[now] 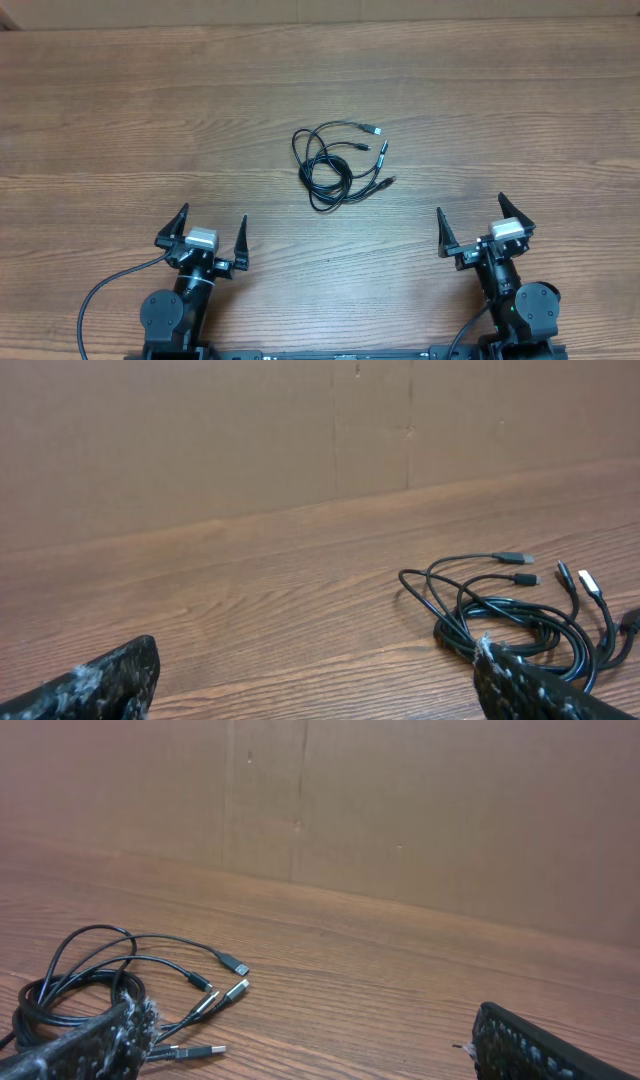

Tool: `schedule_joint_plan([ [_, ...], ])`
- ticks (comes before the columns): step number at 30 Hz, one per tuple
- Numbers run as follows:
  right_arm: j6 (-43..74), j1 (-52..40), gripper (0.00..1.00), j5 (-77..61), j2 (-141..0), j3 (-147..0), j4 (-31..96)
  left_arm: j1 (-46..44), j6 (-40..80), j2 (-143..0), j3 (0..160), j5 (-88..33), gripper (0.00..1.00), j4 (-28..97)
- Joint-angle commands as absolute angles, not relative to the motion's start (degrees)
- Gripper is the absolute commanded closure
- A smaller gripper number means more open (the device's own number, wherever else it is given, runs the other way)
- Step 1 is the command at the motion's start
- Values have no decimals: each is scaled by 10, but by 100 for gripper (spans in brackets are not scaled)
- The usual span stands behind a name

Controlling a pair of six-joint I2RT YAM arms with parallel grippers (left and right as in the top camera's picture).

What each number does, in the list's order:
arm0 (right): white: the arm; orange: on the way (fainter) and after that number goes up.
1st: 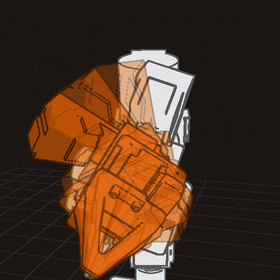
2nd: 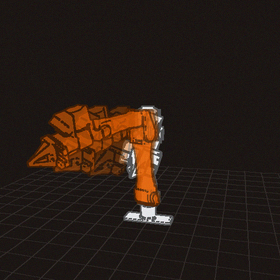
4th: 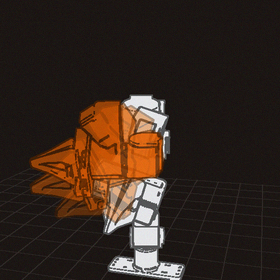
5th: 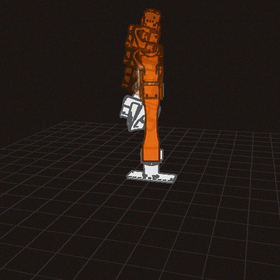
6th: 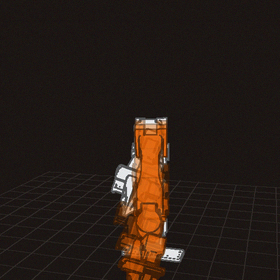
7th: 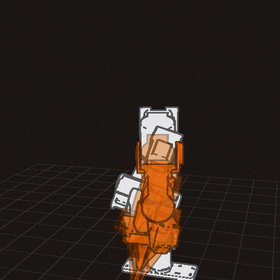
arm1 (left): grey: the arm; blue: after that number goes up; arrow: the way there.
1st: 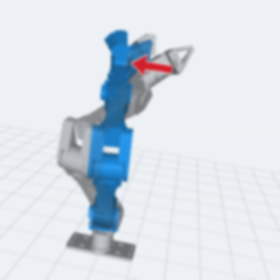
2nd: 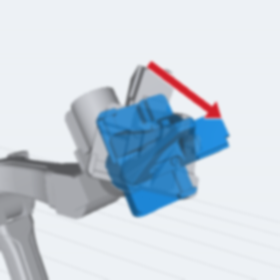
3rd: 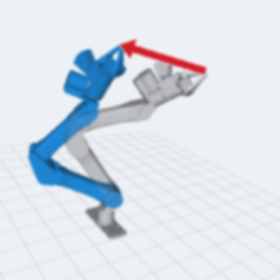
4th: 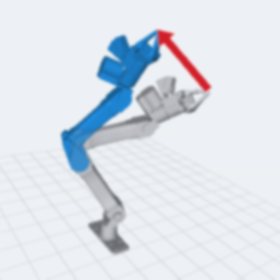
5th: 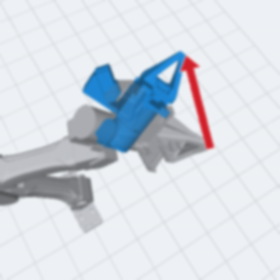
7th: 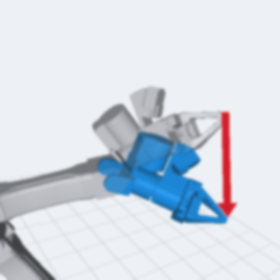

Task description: Untangle cables

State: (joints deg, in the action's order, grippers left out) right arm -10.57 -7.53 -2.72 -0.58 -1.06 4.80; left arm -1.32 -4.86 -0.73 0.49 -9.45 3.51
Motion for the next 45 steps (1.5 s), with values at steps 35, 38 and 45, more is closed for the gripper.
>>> schedule_joint_plan([
  [35,-106,-73,0,-27,-2,-4,46,-15,-47,-3,3,-101,0,36],
  [38,-106,-73,0,-27,-2,-4,46,-15,-47,-3,3,-101,0,36],
  [45,-106,-73,0,-27,-2,-4,46,-15,-47,-3,3,-70,1,32],
])
